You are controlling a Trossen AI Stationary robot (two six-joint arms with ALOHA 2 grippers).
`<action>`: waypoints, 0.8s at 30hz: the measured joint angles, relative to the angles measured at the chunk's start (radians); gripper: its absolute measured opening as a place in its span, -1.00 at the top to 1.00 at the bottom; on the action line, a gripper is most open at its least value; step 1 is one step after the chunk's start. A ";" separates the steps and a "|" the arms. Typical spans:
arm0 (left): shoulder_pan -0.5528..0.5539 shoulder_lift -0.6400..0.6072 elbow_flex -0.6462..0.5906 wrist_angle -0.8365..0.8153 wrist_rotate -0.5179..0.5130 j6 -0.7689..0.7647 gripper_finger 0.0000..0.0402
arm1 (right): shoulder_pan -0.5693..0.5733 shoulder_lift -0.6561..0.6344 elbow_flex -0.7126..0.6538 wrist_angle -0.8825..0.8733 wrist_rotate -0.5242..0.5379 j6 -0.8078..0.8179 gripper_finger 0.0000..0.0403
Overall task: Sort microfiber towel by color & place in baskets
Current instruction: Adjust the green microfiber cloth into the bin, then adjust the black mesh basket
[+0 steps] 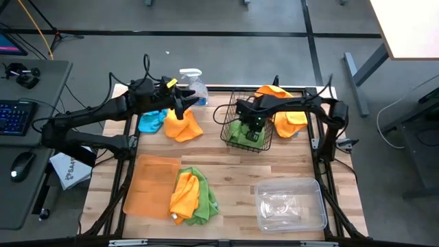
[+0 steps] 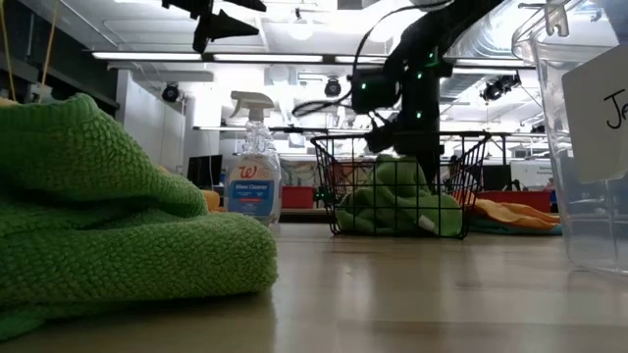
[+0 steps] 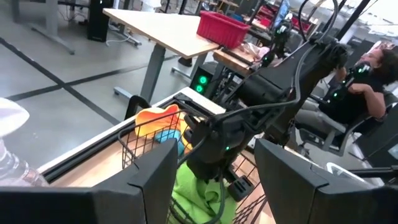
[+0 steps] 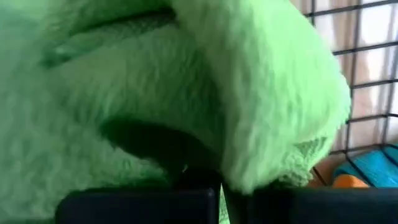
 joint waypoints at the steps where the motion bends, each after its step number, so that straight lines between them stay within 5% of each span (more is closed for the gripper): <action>1: 0.000 0.000 0.000 -0.005 0.000 0.000 0.00 | 0.000 0.009 0.000 0.001 0.000 0.000 1.00; 15: 0.000 0.000 0.000 -0.008 -0.028 0.018 0.00 | 0.000 -0.172 0.000 -0.089 0.070 0.000 0.93; 24: 0.000 0.000 0.000 -0.007 -0.064 0.018 0.00 | -0.064 -0.380 0.000 -0.102 0.296 0.099 0.57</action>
